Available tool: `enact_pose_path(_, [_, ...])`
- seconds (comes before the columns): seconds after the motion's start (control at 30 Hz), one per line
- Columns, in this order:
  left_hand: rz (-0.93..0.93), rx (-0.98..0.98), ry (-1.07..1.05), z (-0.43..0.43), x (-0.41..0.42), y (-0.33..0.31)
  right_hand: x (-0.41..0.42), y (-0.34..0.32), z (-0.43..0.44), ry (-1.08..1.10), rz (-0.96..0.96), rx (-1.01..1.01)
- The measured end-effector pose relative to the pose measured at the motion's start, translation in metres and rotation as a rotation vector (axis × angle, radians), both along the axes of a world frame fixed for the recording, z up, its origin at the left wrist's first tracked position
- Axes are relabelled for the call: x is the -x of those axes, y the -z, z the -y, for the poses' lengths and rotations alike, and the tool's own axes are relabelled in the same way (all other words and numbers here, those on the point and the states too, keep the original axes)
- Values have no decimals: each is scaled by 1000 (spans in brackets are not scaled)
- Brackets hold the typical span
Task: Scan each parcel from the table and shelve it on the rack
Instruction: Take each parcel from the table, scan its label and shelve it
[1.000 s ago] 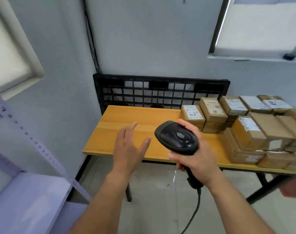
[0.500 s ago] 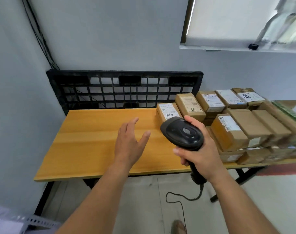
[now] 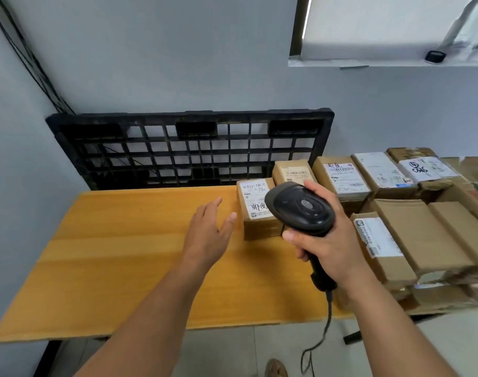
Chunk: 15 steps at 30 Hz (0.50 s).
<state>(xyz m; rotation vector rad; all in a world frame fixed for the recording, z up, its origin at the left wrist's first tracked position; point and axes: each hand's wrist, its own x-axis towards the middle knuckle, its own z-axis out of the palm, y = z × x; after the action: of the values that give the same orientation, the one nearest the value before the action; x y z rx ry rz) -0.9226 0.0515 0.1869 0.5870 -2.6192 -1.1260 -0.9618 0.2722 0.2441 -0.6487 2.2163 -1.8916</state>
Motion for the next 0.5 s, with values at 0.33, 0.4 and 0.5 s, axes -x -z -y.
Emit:
enact_pose_path(0.33, [258, -66, -6, -7, 80, 41, 98, 30, 20, -51, 99, 41])
enact_pose_path(0.4, [299, -122, -5, -6, 88, 49, 114, 37, 28, -58, 150, 64])
enact_pose_path(0.5, [324, -195, -26, -5, 93, 58, 133, 45, 36, -44, 206, 76])
